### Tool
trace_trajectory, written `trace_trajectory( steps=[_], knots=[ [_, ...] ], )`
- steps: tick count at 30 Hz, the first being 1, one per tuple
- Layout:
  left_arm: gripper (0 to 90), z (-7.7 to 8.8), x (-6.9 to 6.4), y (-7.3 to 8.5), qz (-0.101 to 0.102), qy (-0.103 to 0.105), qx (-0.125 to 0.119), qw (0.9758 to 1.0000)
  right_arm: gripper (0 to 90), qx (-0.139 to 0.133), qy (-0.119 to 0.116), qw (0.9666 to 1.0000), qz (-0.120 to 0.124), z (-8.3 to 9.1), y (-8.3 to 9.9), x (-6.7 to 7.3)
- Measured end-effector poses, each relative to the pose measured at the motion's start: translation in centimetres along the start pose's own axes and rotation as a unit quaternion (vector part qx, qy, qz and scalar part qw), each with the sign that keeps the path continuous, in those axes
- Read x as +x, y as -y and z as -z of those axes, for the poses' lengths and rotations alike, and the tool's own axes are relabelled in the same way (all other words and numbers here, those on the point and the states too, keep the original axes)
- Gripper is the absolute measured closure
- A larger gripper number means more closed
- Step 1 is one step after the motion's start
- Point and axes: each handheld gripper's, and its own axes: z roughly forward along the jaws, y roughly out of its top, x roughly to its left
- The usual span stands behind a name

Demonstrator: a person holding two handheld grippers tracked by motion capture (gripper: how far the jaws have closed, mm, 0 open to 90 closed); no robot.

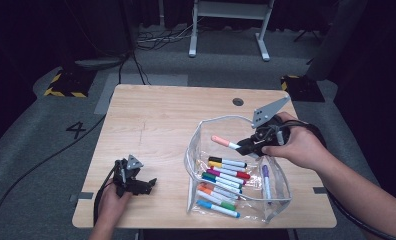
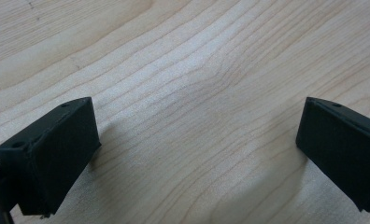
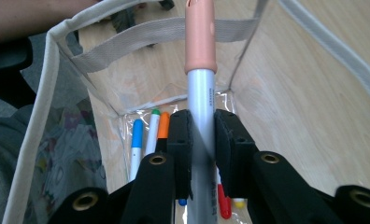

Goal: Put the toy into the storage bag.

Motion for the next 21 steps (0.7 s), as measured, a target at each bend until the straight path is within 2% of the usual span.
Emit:
trace_trajectory(
  steps=[9, 15, 21],
  knots=[
    [0.0, 0.0, 0.0, 0.0, 0.001, 0.000, 0.000, 1.0000, 77.2, 0.022, -0.036, 0.9989, 0.023, -3.5, -1.4, 0.3],
    [0.0, 0.0, 0.0, 0.0, 0.001, 0.000, 0.000, 1.0000, 77.2, 0.044, -0.055, 0.9973, 0.021, -5.9, -1.6, 0.4],
    [0.0, 0.0, 0.0, 0.0, 0.001, 0.000, 0.000, 1.0000, 77.2, 0.060, -0.073, 0.9954, 0.014, -7.9, -0.7, 0.4]
  ],
)
